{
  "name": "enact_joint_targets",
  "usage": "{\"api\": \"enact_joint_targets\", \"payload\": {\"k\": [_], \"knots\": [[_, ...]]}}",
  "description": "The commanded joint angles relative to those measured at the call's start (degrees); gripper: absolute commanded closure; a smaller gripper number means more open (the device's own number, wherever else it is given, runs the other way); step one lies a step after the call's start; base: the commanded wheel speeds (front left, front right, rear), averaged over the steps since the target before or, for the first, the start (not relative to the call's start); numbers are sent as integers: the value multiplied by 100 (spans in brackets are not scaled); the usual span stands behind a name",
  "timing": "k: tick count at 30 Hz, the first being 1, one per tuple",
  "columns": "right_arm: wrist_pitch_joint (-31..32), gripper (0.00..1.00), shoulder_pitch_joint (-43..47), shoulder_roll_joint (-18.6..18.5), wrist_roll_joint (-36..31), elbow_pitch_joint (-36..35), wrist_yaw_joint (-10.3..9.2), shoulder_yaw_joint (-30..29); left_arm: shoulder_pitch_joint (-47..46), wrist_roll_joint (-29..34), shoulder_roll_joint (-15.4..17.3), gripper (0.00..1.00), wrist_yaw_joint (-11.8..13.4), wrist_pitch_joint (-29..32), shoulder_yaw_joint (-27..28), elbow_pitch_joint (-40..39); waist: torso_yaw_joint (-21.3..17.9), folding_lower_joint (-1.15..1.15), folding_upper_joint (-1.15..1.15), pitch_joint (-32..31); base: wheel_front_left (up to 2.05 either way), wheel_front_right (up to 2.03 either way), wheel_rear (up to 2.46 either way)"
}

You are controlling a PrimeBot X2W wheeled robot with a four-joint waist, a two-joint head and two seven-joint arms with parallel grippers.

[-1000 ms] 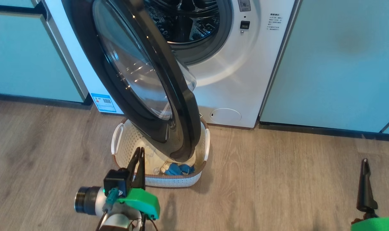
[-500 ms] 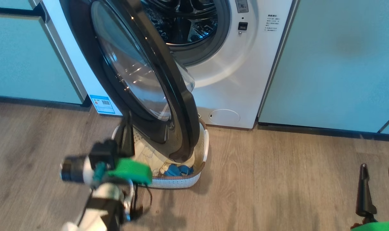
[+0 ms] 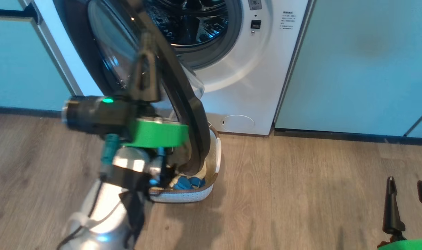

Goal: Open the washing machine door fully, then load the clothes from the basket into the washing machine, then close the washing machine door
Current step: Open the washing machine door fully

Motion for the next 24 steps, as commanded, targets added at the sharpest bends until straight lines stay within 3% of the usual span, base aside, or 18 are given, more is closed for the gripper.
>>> {"api": "enact_joint_targets", "payload": {"k": [1, 6, 11, 17, 24], "knots": [[-50, 0, -181, -91, 32, -145, -16, 126, -305, -6, 29, 100, -63, 108, -4, -253, -42, 0, 0, 19, 0, 0, 0], [-56, 0, -224, -91, 62, -111, -16, 174, -370, -270, -70, 100, -257, 481, -778, -359, -145, 0, 0, 67, 0, 0, 0], [-60, 0, -265, -91, 91, -68, -16, 207, -304, -682, -98, 100, -267, 699, -1461, -254, -226, 0, 0, 112, 0, 0, 0], [-64, 0, -307, -91, 150, -3, -16, 246, -271, -1229, -101, 100, -36, 753, -2090, 120, -304, 0, 0, 159, 0, 0, 0], [-67, 0, -335, -91, 136, 39, -16, 268, -353, -1558, -102, 100, 240, 693, -2272, 808, -346, 0, 0, 197, 0, 0, 0]]}}
